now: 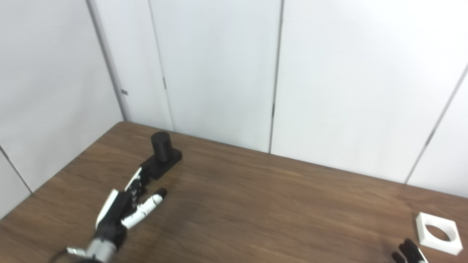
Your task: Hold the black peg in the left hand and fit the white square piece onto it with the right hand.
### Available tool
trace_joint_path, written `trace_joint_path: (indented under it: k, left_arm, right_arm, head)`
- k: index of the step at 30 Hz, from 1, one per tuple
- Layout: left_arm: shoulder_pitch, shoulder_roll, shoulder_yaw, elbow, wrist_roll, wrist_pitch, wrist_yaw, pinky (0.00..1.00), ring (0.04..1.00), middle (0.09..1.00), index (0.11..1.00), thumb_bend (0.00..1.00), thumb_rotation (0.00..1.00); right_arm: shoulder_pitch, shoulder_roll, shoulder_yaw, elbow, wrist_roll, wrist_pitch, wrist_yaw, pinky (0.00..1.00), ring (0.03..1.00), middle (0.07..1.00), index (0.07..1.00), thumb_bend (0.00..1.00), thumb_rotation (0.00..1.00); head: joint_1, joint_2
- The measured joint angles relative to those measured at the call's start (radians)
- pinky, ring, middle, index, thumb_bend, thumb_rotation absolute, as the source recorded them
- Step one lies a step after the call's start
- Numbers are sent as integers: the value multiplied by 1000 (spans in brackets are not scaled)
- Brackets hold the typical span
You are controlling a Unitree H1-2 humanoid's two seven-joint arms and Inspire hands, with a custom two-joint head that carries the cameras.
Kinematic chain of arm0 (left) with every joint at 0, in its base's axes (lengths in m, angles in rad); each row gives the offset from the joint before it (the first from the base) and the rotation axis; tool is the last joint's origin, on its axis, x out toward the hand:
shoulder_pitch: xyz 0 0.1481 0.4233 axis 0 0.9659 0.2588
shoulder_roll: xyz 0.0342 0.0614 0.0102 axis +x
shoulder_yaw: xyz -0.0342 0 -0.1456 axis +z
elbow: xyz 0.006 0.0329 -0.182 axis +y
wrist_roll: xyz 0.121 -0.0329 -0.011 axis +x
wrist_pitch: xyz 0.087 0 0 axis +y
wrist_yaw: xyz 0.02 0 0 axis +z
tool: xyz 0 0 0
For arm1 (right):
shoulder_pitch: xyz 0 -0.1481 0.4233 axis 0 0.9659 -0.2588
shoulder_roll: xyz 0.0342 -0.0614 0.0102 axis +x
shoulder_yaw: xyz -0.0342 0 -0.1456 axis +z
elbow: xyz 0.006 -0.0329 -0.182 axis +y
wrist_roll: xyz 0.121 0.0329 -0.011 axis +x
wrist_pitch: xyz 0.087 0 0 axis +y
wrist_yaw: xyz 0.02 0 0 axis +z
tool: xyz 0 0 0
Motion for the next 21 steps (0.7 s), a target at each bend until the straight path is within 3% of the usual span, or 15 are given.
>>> trace_joint_path:
  k: [4, 8, 11, 14, 21]
  left_arm:
    - [-34, -3, 8, -1, 125, 22, -14, 969, 994, 1000, 1000, 693, 553]
    - [-58, -59, 14, 55, 295, 26, -55, 917, 977, 992, 987, 769, 615]
    - [-78, -74, 27, 109, 464, 29, -82, 974, 984, 969, 967, 844, 661]
    - [-111, -58, 23, 171, 602, 29, -72, 998, 977, 962, 952, 870, 663]
    - [-164, -12, 8, 311, 800, 28, -72, 992, 980, 964, 938, 919, 700]
  right_arm:
    - [0, -1, 7, -10, -33, 19, -3, 940, 898, 902, 887, 937, 908]
    - [0, -1, 8, -15, -38, 24, -3, 977, 926, 915, 898, 886, 923]
    - [1, -2, 15, -24, -68, 26, -4, 999, 945, 919, 911, 893, 927]
    - [1, -2, 23, -27, -114, 25, -9, 1000, 949, 916, 911, 890, 919]
    - [1, -3, 26, -26, -145, 16, -7, 1000, 950, 918, 930, 808, 924]
  head:
    - [-6, 3]
    - [-11, 6]
    - [-12, 8]
    - [-15, 11]
    - [-15, 12]
